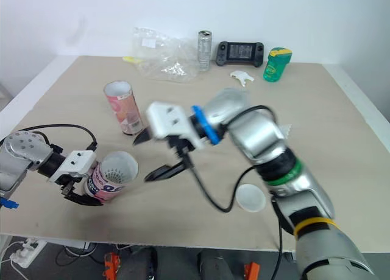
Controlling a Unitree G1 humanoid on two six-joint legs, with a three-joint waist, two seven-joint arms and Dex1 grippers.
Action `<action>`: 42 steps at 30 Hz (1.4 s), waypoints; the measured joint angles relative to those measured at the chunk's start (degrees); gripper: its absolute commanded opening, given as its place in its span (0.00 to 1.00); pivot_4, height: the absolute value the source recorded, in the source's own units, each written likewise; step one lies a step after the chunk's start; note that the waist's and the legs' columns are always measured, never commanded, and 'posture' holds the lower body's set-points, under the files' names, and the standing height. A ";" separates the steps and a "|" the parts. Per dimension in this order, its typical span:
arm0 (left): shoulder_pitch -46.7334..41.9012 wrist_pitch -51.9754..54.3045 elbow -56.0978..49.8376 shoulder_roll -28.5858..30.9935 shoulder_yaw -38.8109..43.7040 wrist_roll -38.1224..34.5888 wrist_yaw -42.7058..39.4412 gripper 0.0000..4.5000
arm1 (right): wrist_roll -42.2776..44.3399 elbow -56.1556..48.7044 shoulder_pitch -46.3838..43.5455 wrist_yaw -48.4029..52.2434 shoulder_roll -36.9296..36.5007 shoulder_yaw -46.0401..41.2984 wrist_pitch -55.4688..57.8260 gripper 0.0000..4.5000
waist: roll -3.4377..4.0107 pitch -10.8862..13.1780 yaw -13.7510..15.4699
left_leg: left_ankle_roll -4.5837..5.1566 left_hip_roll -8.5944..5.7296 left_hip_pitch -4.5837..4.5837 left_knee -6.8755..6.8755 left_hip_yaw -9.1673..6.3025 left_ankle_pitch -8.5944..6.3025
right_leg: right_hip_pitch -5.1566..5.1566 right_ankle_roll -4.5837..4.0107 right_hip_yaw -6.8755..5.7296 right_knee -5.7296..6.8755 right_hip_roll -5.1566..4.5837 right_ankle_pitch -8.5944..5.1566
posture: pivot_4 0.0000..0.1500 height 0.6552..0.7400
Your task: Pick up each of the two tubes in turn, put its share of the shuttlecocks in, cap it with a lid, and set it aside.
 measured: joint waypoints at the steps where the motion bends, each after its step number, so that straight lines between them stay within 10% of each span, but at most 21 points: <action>1: 0.62 0.11 -0.39 0.08 0.48 -0.10 -0.03 0.84 | 2.13 -2.56 4.23 -2.01 -3.18 -6.20 2.41 0.99 | -0.02 -0.02 0.07 | -0.07 0.00 0.00 -0.01 0.01 -0.09 | 0.02 -0.05 0.01 -0.04 0.00 -0.03 | 1.00 0.81; 8: 2.41 0.13 -0.88 0.46 1.83 -0.31 -0.50 0.84 | 4.41 -9.02 31.01 -11.38 -15.03 -30.64 8.51 0.99 | 0.07 -0.06 0.07 | 0.06 -0.02 0.17 -0.32 -0.09 -0.28 | 0.09 0.12 0.01 0.00 0.13 -0.30 | 1.00 0.81; 16: 1.96 -0.24 0.12 0.28 1.44 0.46 -0.49 0.84 | 0.40 0.99 45.04 -15.33 -18.49 -36.07 5.70 0.99 | 0.29 -0.11 -0.82 | 0.10 -0.09 0.30 -0.03 -0.03 -0.30 | 0.24 0.17 0.22 -0.01 0.12 -0.24 | 1.00 0.81; 33: 1.96 -0.25 -0.06 -0.07 1.57 0.64 -0.33 0.84 | -1.40 17.22 36.57 -18.30 -13.47 -25.30 1.03 0.99 | 0.32 -0.09 -0.87 | 0.10 -0.11 0.27 0.09 0.03 -0.30 | 0.25 0.23 0.32 -0.01 0.13 -0.21 | 1.00 0.81; 42: 2.63 0.01 -0.85 -0.01 2.08 0.65 -0.27 0.84 | -1.72 18.09 36.41 -18.66 -12.76 -24.36 -0.38 0.17 | 0.34 -0.10 -0.79 | 0.13 -0.11 0.26 0.03 0.02 -0.33 | 0.26 0.30 0.31 -0.01 0.13 -0.25 | 1.00 0.81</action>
